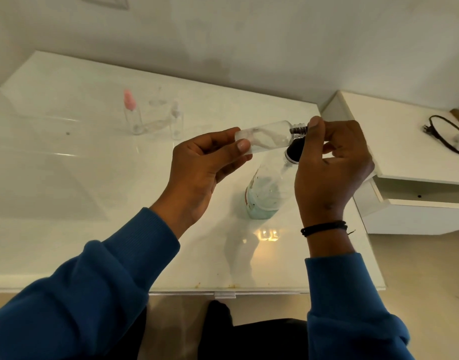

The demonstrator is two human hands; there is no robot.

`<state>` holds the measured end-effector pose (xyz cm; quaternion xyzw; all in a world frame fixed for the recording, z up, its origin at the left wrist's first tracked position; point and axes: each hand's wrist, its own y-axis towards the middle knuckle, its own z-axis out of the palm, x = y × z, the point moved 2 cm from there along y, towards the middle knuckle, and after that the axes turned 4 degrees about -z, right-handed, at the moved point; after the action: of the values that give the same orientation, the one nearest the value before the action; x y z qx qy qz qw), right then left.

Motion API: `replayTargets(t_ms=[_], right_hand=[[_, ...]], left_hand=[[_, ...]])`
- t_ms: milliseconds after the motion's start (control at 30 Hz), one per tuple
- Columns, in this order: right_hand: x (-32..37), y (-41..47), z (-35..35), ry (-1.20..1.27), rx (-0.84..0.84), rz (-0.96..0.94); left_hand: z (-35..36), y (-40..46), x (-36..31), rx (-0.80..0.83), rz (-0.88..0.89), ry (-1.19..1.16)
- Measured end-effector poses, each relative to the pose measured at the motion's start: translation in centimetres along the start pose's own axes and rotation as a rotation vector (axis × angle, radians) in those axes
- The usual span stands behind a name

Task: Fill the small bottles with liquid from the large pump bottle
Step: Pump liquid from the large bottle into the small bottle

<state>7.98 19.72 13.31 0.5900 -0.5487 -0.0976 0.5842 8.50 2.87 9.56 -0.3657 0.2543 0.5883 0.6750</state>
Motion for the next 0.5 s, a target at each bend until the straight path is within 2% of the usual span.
replayTargets(t_ms=[500], right_hand=[[0.17, 0.45, -0.05, 0.009, -0.009, -0.005]], left_hand=[[0.16, -0.13, 0.07, 0.012, -0.012, -0.012]])
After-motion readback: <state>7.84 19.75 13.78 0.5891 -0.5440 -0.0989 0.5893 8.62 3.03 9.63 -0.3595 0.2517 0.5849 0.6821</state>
